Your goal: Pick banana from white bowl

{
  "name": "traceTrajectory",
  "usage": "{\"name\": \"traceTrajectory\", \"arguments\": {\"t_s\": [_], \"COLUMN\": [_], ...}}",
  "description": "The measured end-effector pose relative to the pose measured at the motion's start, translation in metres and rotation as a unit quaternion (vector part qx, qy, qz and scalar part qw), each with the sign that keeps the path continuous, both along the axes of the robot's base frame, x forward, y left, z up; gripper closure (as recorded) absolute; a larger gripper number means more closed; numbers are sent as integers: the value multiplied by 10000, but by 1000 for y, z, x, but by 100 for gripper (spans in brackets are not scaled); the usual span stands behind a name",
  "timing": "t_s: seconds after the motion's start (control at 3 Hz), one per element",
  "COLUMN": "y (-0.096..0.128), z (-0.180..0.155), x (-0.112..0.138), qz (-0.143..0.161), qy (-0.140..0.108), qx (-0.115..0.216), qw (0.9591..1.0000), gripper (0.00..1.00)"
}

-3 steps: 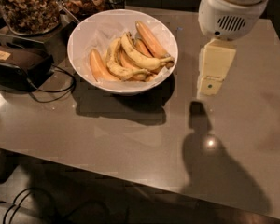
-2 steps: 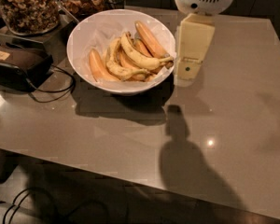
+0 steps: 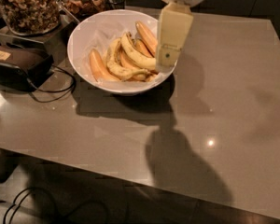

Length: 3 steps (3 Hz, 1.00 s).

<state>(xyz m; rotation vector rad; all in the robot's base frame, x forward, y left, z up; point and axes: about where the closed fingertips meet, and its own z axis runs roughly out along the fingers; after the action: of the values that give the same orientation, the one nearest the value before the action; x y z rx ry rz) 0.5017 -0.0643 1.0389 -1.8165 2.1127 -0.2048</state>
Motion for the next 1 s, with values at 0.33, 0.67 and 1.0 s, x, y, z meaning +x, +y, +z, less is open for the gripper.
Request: {"name": "traceTrajectory", "arguments": {"t_s": [0.33, 0.67, 1.0], "y": [22, 37, 41], "z": [-6, -17, -32], "x": [29, 56, 78], "qz": [-63, -199, -431], "qy": [145, 302, 523], "qx": [79, 202, 372], "qw": [9998, 9991, 9970], "gripper": [0, 0, 9]}}
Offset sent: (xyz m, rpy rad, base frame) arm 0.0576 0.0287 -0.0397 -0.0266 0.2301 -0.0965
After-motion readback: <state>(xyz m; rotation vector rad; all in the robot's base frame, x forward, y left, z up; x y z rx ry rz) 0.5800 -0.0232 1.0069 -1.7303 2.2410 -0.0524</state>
